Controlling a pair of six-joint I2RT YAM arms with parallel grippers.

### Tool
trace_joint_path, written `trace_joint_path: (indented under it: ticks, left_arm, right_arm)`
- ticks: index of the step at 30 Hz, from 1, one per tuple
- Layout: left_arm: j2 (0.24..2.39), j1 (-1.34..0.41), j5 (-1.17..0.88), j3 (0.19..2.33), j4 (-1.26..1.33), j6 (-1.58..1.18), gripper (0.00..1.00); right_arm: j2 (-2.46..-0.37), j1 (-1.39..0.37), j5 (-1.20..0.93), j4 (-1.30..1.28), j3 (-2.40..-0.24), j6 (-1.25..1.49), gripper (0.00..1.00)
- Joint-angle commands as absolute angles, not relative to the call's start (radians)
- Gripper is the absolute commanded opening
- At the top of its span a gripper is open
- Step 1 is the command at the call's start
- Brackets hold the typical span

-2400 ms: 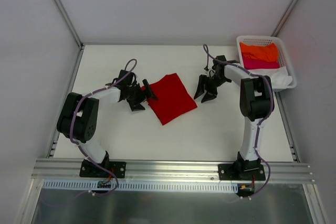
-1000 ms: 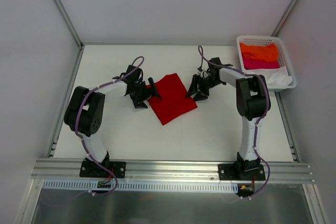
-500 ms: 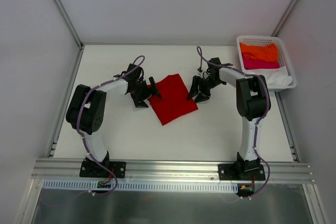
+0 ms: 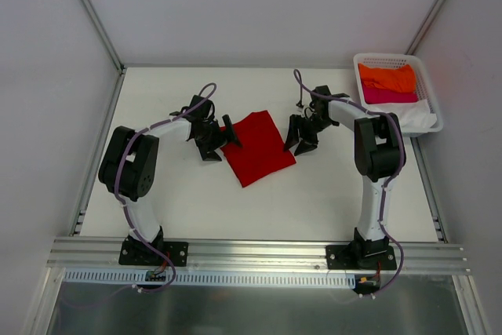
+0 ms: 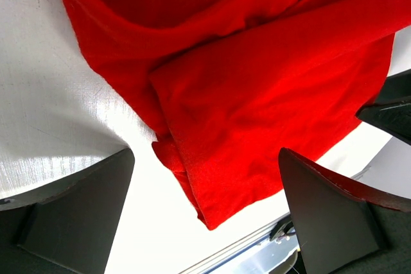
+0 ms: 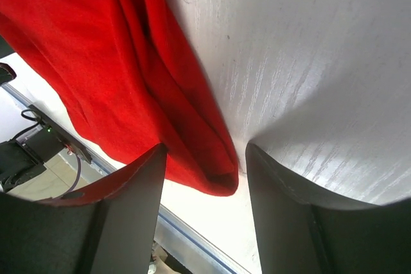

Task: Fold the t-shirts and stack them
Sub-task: Put the neatly folded tshirt into the corner of the board with the left arm

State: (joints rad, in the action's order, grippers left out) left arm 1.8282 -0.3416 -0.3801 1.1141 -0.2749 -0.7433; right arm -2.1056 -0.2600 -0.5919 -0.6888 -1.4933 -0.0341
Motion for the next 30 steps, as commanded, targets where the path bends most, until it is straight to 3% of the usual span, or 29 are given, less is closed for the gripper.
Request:
trace_joint_path:
  ticks: [1,12,15,19,25,28,29,30]
  left_arm:
    - [1.871,-0.356,-0.353,1.109,-0.311,-0.709,0.99]
    - [1.924,-0.382,-0.411,1.157,-0.276,-0.692,0.99]
    - [1.922,-0.380,-0.403,1.155,-0.278,-0.692,0.97]
    - [1.925,-0.382,-0.390,1.164,-0.301,-0.690,0.72]
    - [1.936,-0.382,-0.351,1.198,-0.374,-0.670,0.46]
    - [1.939,-0.380,-0.336,1.212,-0.403,-0.667,0.24]
    - [1.940,-0.382,-0.318,1.218,-0.413,-0.667,0.12]
    - [1.937,-0.382,-0.308,1.219,-0.429,-0.666,0.09]
  right_arm:
    - [-2.106,-0.268,-0.623,-0.712,-1.526,-0.049,0.56]
    - [-2.155,-0.285,-0.678,-0.712,-1.563,-0.040,0.56]
    - [-2.157,-0.285,-0.683,-0.710,-1.565,-0.041,0.51]
    - [-2.166,-0.284,-0.693,-0.712,-1.566,-0.038,0.25]
    - [-2.180,-0.287,-0.710,-0.710,-1.572,-0.037,0.13]
    - [-2.198,-0.287,-0.733,-0.713,-1.583,-0.035,0.09]
    - [-2.204,-0.290,-0.744,-0.713,-1.592,-0.032,0.07]
    - [-2.210,-0.290,-0.750,-0.719,-1.598,-0.029,0.04]
